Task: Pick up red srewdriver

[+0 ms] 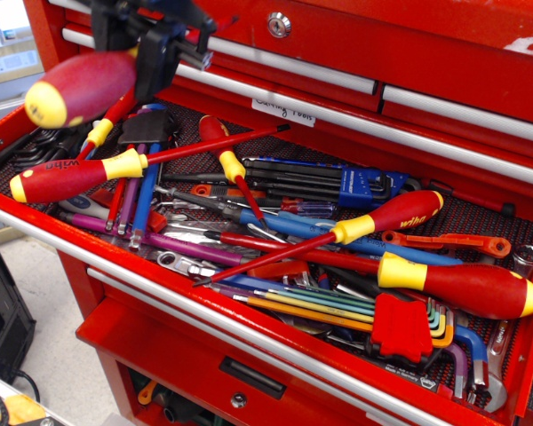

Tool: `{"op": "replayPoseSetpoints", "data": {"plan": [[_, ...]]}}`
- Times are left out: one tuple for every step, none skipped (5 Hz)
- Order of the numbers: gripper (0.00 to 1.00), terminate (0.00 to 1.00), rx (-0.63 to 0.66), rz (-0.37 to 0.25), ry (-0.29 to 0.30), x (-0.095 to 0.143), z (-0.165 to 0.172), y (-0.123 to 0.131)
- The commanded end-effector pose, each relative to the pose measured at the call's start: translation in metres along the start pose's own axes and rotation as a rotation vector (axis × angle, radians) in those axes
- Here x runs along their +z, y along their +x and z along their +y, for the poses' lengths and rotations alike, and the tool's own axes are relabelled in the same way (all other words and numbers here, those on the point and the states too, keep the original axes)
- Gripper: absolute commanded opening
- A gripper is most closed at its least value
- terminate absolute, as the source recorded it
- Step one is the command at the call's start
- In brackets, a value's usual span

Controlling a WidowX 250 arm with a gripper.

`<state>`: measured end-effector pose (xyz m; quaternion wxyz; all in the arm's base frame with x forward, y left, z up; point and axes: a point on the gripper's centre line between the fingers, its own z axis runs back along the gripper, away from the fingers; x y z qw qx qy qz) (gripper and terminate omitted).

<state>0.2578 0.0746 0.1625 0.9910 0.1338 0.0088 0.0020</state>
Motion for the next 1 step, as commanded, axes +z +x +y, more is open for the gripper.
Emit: {"op": "replayPoseSetpoints", "data": {"plan": [[0.00, 1.00, -0.007, -0.101, 0.029, 0.0322, 0.0163, 0.0193]]}}
